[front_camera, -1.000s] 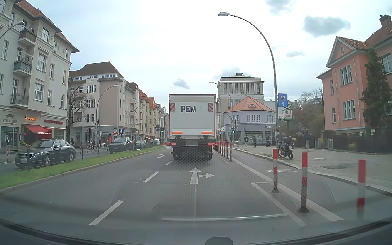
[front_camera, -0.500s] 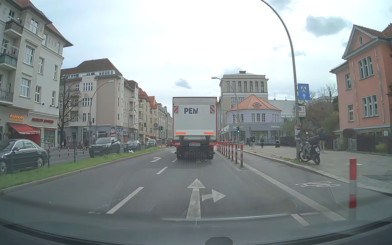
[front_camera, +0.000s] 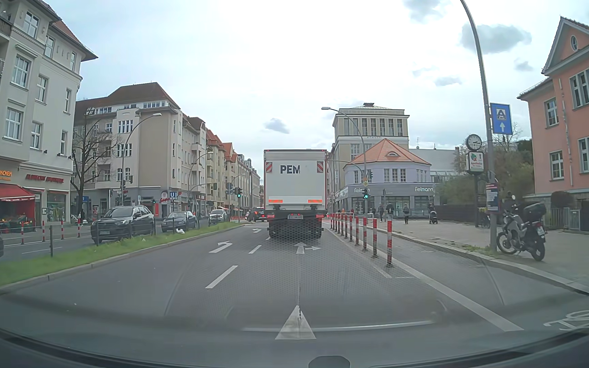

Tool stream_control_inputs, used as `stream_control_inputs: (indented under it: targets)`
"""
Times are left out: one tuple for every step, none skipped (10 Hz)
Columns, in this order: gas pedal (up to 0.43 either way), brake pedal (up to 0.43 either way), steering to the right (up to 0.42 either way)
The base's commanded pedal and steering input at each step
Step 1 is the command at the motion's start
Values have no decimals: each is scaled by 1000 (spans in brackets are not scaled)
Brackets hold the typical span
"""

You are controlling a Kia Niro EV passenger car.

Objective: Follow the waypoints while adhering to traffic rules and regulations

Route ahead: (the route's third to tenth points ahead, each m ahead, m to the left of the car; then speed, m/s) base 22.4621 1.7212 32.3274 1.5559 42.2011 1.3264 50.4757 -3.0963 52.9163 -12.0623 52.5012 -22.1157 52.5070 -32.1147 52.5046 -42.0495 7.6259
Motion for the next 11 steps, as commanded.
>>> stream_control_inputs:
  targets:
    - [110, 0, -6]
    - [118, 0, -6]
    - [130, 0, -5]
    - [138, 0, -4]
    - [138, 0, 0]
    - [138, 0, 1]
    - [138, 0, 1]
    - [138, 0, 1]
    - [138, 0, 2]
    - [138, 0, 3]
    - [138, 0, 6]
